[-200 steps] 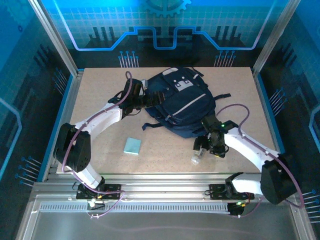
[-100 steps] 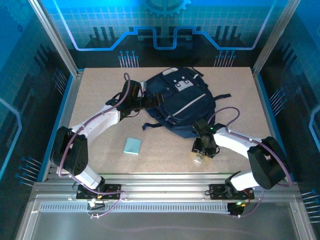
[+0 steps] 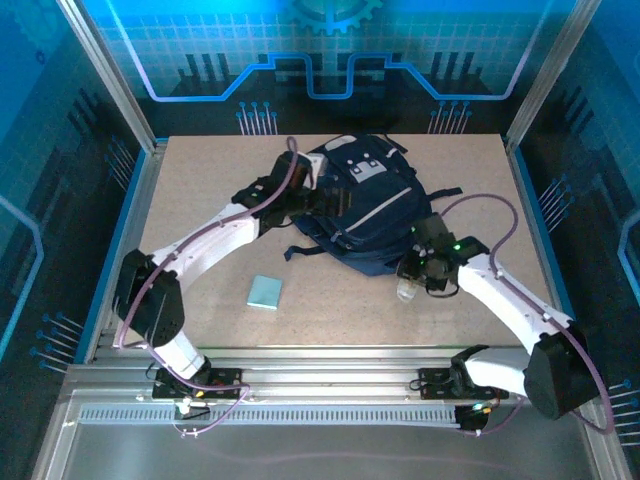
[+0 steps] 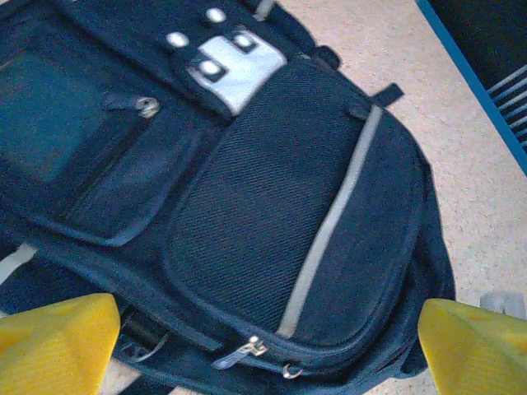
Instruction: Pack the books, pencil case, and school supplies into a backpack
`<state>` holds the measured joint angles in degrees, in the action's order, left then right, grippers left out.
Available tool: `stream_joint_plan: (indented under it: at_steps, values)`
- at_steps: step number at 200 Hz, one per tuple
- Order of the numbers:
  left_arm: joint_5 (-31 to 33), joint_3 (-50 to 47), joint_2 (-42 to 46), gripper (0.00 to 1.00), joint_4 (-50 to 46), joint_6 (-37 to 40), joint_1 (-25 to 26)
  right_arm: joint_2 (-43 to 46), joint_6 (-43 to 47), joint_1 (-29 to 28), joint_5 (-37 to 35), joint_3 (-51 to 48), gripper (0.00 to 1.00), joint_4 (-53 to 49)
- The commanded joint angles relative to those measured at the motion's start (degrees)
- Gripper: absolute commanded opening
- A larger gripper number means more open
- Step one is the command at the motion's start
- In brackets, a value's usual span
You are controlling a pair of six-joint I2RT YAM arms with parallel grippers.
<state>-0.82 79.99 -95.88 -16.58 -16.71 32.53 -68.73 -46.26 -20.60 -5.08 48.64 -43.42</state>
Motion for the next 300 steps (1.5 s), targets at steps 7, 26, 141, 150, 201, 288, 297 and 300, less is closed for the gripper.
stream_joint_plan:
  at_steps: [7, 26, 141, 150, 201, 288, 297, 300]
  values:
    - [0.1, 7.2, -6.1, 0.94, -5.8, 7.4, 2.8, -3.2, 7.7, 7.1, 3.0, 5.8, 0.43, 2.6]
    - [0.4, 11.6, -10.2, 0.92, -8.6, 10.7, 5.1, -7.7, 9.9, 12.2, 6.3, 9.1, 0.44, 5.4]
    - [4.2, 26.5, -27.4, 0.85, -15.4, 22.8, 11.3, -17.0, 11.3, 27.4, 18.3, 15.0, 0.43, 10.2]
    - [4.0, 27.7, -28.5, 0.86, -16.2, 22.6, 11.4, -16.8, 11.3, 27.4, 19.1, 14.4, 0.43, 10.7]
    - [8.9, 31.9, -33.5, 0.64, -18.5, 23.3, 11.3, -15.5, 11.2, 27.6, 21.5, 13.0, 0.41, 11.3]
    - [0.6, 34.5, -28.1, 0.0, -20.9, 18.5, 9.1, -14.2, 9.5, 27.0, 25.1, 13.0, 0.42, 12.8]
    - [-0.6, 34.7, -27.3, 0.0, -21.1, 17.6, 8.4, -14.5, 8.9, 26.2, 25.4, 13.1, 0.41, 13.3]
    - [-1.1, 34.7, -27.0, 0.0, -21.0, 17.2, 8.2, -14.6, 8.7, 25.9, 25.5, 13.2, 0.41, 13.4]
